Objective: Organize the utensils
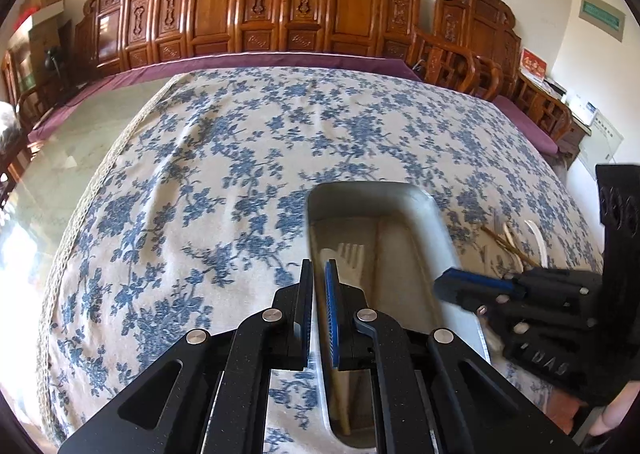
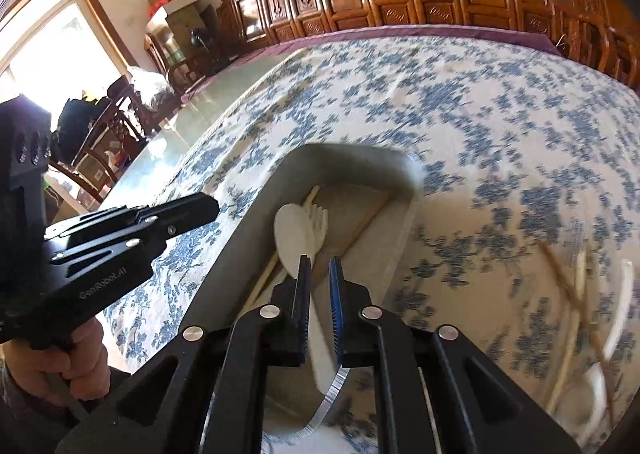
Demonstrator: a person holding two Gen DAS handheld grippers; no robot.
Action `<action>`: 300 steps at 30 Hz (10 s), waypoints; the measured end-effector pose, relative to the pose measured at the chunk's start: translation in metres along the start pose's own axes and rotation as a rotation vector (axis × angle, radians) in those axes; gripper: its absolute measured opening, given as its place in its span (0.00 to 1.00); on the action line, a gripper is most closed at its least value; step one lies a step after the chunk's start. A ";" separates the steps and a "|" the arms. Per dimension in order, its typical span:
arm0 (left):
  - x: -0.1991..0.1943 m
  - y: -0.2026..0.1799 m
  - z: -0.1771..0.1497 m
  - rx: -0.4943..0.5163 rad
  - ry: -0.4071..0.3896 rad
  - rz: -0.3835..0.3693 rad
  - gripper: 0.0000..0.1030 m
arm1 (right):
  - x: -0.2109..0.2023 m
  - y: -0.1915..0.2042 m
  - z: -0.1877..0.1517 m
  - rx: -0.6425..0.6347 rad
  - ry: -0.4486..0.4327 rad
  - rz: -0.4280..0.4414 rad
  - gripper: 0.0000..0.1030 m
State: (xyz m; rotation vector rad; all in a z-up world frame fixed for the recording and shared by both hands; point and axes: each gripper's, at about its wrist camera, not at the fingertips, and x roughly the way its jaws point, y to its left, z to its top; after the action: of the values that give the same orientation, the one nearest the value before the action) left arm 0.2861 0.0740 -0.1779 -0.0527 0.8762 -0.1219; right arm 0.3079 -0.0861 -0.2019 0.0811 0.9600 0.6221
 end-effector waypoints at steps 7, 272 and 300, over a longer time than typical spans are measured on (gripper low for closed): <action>0.000 -0.026 -0.002 0.030 0.000 -0.034 0.19 | -0.048 -0.036 -0.011 -0.042 -0.039 -0.107 0.12; 0.010 -0.133 -0.022 0.158 -0.002 -0.072 0.74 | -0.039 -0.152 -0.058 0.023 0.101 -0.356 0.07; 0.056 -0.209 -0.035 0.230 0.091 -0.054 0.46 | -0.110 -0.209 -0.074 0.153 -0.115 -0.299 0.07</action>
State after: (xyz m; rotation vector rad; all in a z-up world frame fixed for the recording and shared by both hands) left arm 0.2767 -0.1399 -0.2226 0.1455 0.9466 -0.2762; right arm 0.3006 -0.3316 -0.2327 0.1060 0.8855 0.2655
